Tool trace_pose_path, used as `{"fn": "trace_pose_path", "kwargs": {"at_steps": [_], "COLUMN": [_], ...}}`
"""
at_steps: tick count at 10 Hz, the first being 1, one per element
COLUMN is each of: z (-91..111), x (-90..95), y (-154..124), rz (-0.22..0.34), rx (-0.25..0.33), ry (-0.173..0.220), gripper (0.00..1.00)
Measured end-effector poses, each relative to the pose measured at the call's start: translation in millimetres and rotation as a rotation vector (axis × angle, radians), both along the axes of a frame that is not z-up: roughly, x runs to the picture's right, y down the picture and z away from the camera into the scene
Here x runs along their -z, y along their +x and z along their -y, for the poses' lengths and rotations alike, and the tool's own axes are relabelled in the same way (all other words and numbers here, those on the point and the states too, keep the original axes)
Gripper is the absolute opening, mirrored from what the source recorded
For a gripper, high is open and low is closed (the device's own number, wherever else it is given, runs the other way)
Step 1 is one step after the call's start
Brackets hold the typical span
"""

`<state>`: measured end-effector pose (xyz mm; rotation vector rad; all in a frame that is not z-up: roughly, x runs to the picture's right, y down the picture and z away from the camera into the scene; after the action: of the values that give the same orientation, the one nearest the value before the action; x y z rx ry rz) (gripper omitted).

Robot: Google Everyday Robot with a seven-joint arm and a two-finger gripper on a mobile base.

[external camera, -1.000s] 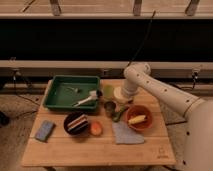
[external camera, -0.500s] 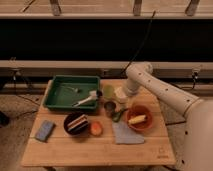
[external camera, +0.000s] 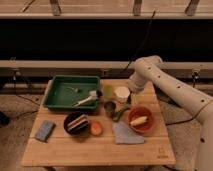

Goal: Stack cups into tray

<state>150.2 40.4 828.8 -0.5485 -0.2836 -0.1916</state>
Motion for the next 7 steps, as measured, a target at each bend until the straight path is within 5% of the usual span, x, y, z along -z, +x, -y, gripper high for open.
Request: {"fn": "trace_pose_path", "kwargs": {"at_steps": [2, 7], "z": [6.7, 6.6], "x": [16.7, 16.0], "y": [2.2, -0.1], "rz": [0.016, 0.018], "rx": [0.012, 0.014], "ry": [0.010, 0.009], "gripper": [0.80, 0.80]}}
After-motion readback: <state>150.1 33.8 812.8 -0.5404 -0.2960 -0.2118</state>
